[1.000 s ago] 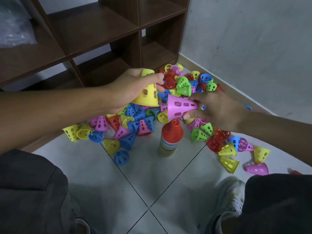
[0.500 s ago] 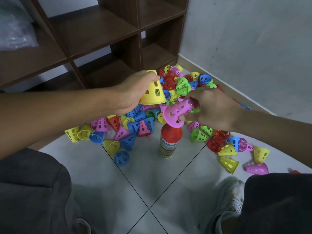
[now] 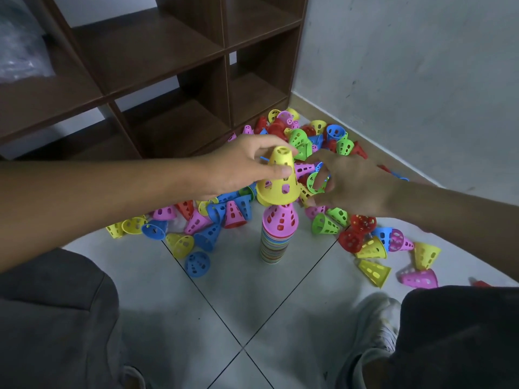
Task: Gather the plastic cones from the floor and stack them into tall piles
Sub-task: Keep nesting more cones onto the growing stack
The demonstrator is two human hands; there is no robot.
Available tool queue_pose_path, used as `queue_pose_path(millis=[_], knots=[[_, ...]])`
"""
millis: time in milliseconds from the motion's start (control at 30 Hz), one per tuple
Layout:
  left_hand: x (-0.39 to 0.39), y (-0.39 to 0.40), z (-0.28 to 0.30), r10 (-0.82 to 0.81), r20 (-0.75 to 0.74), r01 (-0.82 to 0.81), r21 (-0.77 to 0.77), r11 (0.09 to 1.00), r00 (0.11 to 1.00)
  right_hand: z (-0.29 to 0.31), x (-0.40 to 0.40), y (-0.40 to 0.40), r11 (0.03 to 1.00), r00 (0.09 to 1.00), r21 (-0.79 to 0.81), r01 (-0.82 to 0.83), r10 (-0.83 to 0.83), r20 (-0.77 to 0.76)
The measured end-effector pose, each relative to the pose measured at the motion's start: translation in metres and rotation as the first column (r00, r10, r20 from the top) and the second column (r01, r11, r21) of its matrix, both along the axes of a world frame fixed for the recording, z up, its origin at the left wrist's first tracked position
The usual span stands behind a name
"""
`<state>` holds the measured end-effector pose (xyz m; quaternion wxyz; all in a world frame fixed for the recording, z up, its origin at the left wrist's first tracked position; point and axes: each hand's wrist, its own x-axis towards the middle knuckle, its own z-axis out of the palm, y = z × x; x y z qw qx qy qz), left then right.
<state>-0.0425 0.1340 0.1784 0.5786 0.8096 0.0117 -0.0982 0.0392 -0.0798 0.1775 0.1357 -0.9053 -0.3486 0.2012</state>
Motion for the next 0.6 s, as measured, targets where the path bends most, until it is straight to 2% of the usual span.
queue_pose_path(millis=[167, 333, 600], knots=[[0.008, 0.001, -0.009, -0.112, 0.013, 0.110, 0.107, 0.988, 0.994, 0.011, -0.003, 0.005, 0.999, 1.000, -0.031, 0.006, -0.006, 0.002], [0.015, 0.016, -0.009, -0.097, 0.057, 0.082, 0.221, 0.972, 0.994, 0.022, -0.013, 0.025, 0.996, 0.998, -0.078, -0.046, 0.048, 0.026], [-0.005, 0.096, -0.020, -0.030, 0.023, 0.016, 0.449, 0.893, 0.999, 0.004, -0.041, 0.086, 0.989, 0.984, 0.012, -0.148, 0.146, 0.099]])
